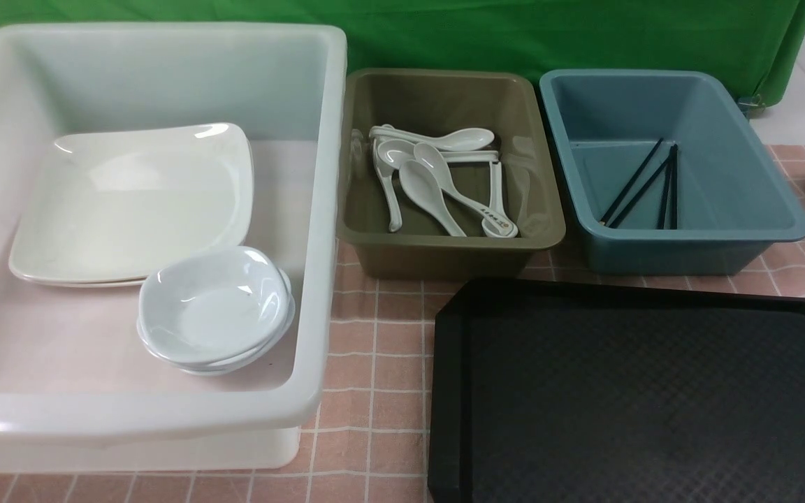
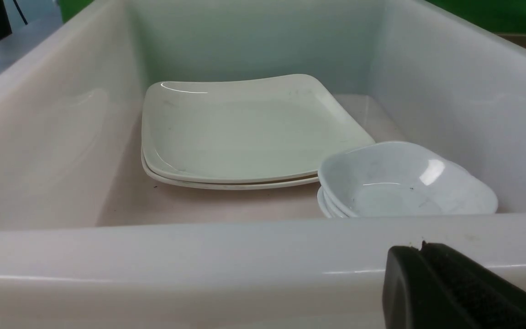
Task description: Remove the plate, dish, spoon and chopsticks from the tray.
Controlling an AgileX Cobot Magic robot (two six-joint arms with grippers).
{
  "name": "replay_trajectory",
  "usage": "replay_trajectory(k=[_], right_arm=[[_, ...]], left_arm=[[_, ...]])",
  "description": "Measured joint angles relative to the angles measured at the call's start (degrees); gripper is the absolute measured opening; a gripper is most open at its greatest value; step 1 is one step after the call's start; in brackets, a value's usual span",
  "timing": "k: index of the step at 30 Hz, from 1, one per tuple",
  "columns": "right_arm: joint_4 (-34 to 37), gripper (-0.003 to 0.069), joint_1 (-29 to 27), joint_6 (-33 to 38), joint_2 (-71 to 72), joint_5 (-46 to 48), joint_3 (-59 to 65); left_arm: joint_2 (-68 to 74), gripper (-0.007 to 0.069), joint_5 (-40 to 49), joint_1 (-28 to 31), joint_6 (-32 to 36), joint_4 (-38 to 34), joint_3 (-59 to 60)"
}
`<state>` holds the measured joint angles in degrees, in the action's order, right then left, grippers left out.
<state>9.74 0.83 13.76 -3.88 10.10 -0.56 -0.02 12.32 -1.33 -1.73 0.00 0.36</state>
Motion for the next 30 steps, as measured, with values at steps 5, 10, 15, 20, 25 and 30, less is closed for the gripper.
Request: replay_trajectory(k=[5, 10, 15, 20, 25, 30], right_arm=[[0.0, 0.0239, 0.0, -0.2, 0.0, 0.0, 0.0], [0.0, 0.0239, 0.0, -1.3, 0.0, 0.0, 0.0], [0.0, 0.0239, 0.0, -1.5, 0.0, 0.0, 0.0], [0.0, 0.0239, 0.0, -1.5, 0.0, 0.0, 0.0], [0.0, 0.0239, 0.0, -1.5, 0.0, 0.0, 0.0], [0.0, 0.0239, 0.0, -1.5, 0.0, 0.0, 0.0]], left_arm=[[0.0, 0.0004, 0.0, 0.0, -0.1, 0.0, 0.0], [0.0, 0.0004, 0.0, 0.0, 0.0, 0.0, 0.0], [0.0, 0.0004, 0.0, 0.0, 0.0, 0.0, 0.0], [0.0, 0.0004, 0.0, 0.0, 0.0, 0.0, 0.0], [0.0, 0.0004, 0.0, 0.0, 0.0, 0.0, 0.0], [0.0, 0.0004, 0.0, 0.0, 0.0, 0.0, 0.0]])
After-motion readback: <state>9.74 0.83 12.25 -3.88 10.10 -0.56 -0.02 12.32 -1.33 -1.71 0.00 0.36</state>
